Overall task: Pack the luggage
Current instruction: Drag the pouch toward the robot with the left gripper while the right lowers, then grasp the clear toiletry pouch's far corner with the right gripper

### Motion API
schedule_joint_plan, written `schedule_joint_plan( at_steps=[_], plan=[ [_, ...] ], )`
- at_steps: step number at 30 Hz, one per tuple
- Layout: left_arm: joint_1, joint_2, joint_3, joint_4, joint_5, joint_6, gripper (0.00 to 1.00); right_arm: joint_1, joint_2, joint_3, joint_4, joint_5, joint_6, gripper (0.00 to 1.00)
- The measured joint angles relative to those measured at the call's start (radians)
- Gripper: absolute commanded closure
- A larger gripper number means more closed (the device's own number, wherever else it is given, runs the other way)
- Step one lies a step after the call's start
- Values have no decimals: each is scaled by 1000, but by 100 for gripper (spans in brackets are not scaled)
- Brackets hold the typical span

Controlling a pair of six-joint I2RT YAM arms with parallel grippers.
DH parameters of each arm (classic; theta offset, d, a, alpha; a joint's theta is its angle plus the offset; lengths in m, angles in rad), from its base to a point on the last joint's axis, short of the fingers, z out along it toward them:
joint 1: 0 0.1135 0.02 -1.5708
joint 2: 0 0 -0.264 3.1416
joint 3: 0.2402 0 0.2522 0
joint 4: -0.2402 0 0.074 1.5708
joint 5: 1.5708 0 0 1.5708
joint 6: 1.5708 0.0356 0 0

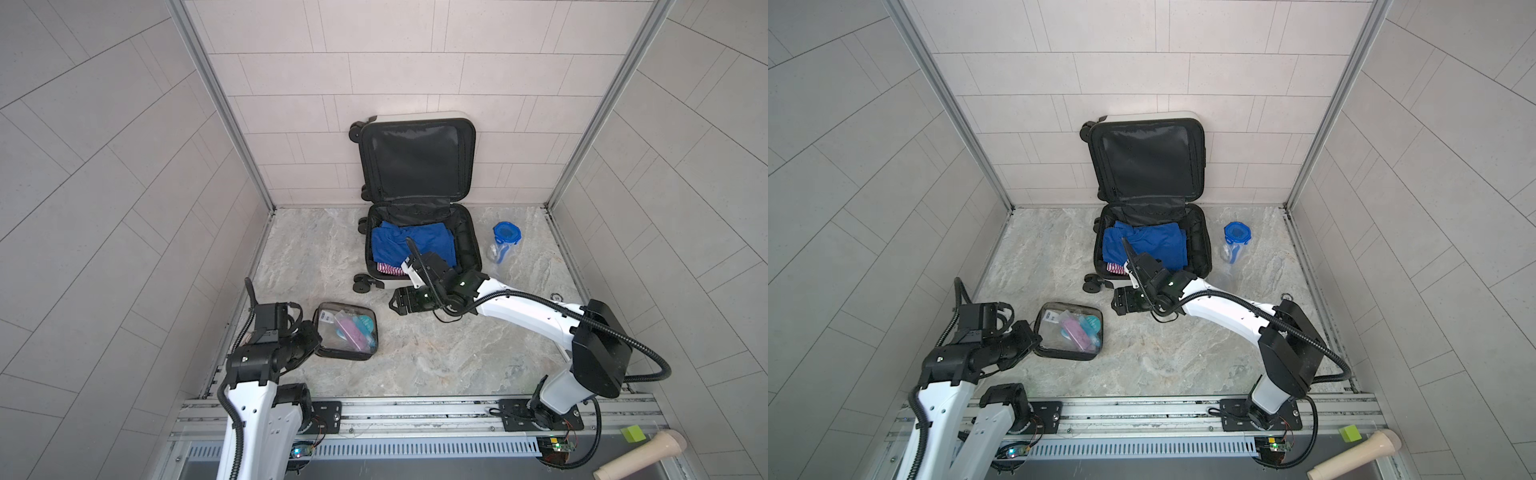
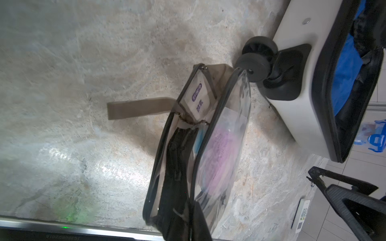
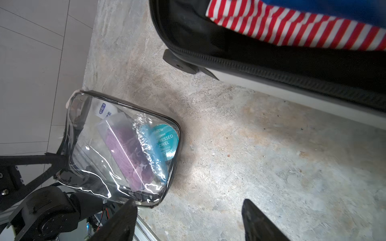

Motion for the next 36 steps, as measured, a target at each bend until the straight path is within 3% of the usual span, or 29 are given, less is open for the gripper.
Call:
schedule_joint_plan(
  at_steps=[8, 20, 22, 26, 28, 31, 36],
  plan=[
    [-219, -45, -83, 45, -71, -166, 100, -4, 22, -124, 79, -21, 41, 20],
    [-615, 242, -140, 338, -264, -365, 99, -18, 8, -246, 176, -35, 68, 20],
    [-654, 262, -146, 372, -285, -390, 88, -25, -9, -267, 175, -34, 68, 20],
    [-684, 304, -160, 439, -311, -418, 53, -43, -40, -298, 176, -32, 68, 20],
    [-684, 330, -161, 456, -322, -424, 43, -49, -44, -307, 177, -32, 68, 21],
    [-684, 357, -161, 480, -335, -415, 36, -49, -46, -316, 177, -32, 69, 23],
    [-684, 383, -161, 515, -372, -388, 36, -48, -74, -337, 183, -37, 80, 29]
  ],
)
